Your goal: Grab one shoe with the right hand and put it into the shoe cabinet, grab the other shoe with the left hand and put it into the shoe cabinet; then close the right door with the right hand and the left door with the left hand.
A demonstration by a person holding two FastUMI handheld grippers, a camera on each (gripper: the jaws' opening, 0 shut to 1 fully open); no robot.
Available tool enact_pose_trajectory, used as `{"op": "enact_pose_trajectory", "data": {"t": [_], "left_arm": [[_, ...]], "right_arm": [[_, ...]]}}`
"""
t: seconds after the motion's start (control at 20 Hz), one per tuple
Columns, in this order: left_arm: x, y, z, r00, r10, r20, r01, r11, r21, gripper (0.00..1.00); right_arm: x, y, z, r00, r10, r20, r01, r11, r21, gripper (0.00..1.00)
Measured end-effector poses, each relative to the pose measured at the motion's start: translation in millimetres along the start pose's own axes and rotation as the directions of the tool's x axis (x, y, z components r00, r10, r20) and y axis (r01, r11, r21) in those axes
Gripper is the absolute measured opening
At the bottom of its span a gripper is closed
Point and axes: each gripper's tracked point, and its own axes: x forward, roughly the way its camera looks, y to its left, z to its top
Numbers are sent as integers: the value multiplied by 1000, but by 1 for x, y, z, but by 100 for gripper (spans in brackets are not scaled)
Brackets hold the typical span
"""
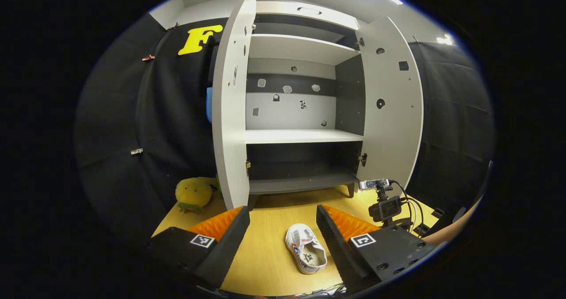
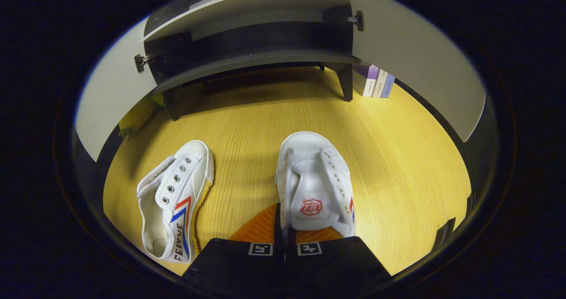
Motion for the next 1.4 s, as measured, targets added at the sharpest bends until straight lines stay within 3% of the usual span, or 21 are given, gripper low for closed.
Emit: {"op": "enact_pose_trajectory", "data": {"t": [0.15,0.4,0.6,0.8,1.15,1.4], "left_arm": [[-6,0,-1,1000,-6,-1,6,1000,-16,95],[-7,-3,-1,1000,-24,9,24,1000,1,95],[-4,-12,-6,998,-57,-18,58,998,34,95],[-2,-21,4,995,-102,-5,102,995,2,95],[0,-12,21,994,-98,41,96,994,51,95],[5,-14,31,995,-81,61,78,996,40,95]], "right_arm": [[-8,-3,13,1000,-1,25,0,1000,19,9],[-47,5,38,994,22,108,-26,999,33,5],[-84,16,60,988,61,143,-53,997,-60,5],[-123,35,105,971,95,219,-72,991,-114,5],[-183,73,218,910,164,381,-108,980,-165,5],[-200,86,317,856,192,480,-112,975,-191,5]]}}
